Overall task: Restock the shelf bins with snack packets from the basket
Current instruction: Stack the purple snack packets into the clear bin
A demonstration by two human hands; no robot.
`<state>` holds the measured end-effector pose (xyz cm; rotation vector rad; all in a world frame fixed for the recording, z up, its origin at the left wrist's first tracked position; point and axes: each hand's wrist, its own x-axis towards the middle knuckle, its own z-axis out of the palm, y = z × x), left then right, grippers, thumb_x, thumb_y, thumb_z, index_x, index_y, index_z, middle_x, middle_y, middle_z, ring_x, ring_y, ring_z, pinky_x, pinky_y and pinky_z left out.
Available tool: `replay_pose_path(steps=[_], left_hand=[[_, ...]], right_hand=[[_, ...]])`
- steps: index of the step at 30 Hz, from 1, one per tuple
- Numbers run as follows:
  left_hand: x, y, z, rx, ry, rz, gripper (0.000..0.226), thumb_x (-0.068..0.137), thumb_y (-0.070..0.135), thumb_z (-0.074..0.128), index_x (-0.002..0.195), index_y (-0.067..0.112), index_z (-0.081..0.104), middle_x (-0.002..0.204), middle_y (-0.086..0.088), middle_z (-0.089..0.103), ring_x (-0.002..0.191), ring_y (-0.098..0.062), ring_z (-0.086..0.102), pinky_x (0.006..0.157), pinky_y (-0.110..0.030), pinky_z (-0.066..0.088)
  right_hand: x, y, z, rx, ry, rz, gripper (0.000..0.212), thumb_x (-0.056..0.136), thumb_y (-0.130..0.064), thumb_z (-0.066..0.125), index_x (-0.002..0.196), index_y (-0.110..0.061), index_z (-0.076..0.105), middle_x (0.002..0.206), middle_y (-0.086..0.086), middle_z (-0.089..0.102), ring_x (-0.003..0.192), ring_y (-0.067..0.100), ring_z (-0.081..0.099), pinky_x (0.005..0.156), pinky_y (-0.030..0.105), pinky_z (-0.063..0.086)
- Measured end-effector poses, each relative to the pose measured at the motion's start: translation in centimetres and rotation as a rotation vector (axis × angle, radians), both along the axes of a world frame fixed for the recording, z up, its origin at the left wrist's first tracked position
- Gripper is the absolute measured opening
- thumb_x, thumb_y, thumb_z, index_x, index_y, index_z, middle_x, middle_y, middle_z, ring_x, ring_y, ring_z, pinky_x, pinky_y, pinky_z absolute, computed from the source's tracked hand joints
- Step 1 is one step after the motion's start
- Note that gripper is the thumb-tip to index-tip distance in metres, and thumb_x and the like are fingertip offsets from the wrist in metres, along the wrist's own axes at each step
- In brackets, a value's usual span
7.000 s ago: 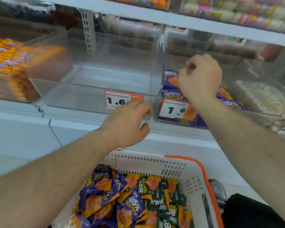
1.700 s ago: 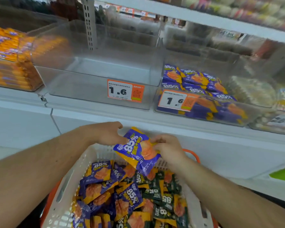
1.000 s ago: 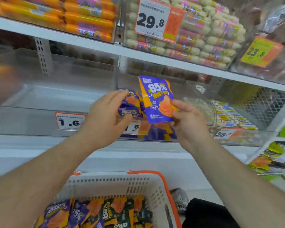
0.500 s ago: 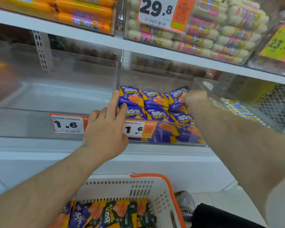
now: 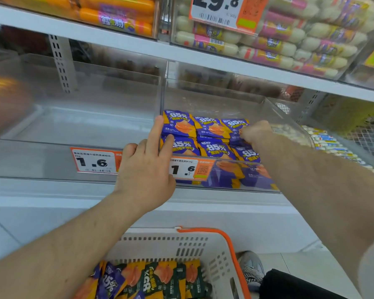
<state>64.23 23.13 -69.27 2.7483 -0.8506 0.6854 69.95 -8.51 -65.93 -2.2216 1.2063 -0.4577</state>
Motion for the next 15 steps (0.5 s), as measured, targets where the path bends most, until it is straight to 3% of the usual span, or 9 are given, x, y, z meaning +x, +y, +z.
replay_pose_path(steps=[6, 11, 15], left_hand=[[0.1, 0.0, -0.1, 0.026, -0.008, 0.031, 0.081, 0.058, 0.036, 0.076, 0.131, 0.009, 0.053, 0.156, -0.023, 0.022, 0.092, -0.032, 0.061, 0.081, -0.042, 0.044], [-0.2, 0.0, 0.4, 0.051, 0.008, 0.042, 0.082, 0.072, 0.041, 0.069, 0.143, 0.013, 0.039, 0.161, -0.019, 0.004, 0.109, -0.029, 0.056, 0.092, -0.043, 0.040], [-0.6, 0.0, 1.0, 0.035, 0.072, -0.009, 0.084, 0.084, 0.043, 0.060, 0.151, 0.016, 0.016, 0.159, -0.013, -0.018, 0.129, -0.025, 0.040, 0.107, -0.040, 0.030]], right_hand=[[-0.5, 0.6, 0.3, 0.019, 0.081, 0.041, 0.033, 0.087, -0.021, 0.068, 0.110, 0.000, 0.056, 0.105, 0.014, 0.060, 0.097, 0.028, 0.060, 0.073, 0.035, 0.050], [-0.8, 1.3, 0.8, 0.034, 0.151, 0.100, 0.046, 0.083, -0.025, 0.073, 0.118, -0.002, 0.055, 0.111, 0.015, 0.062, 0.099, 0.029, 0.062, 0.080, 0.038, 0.054], [-1.7, 2.2, 1.8, -0.049, 0.192, 0.151, 0.030, 0.087, -0.021, 0.067, 0.107, -0.001, 0.057, 0.103, 0.016, 0.059, 0.089, 0.030, 0.058, 0.066, 0.034, 0.046]])
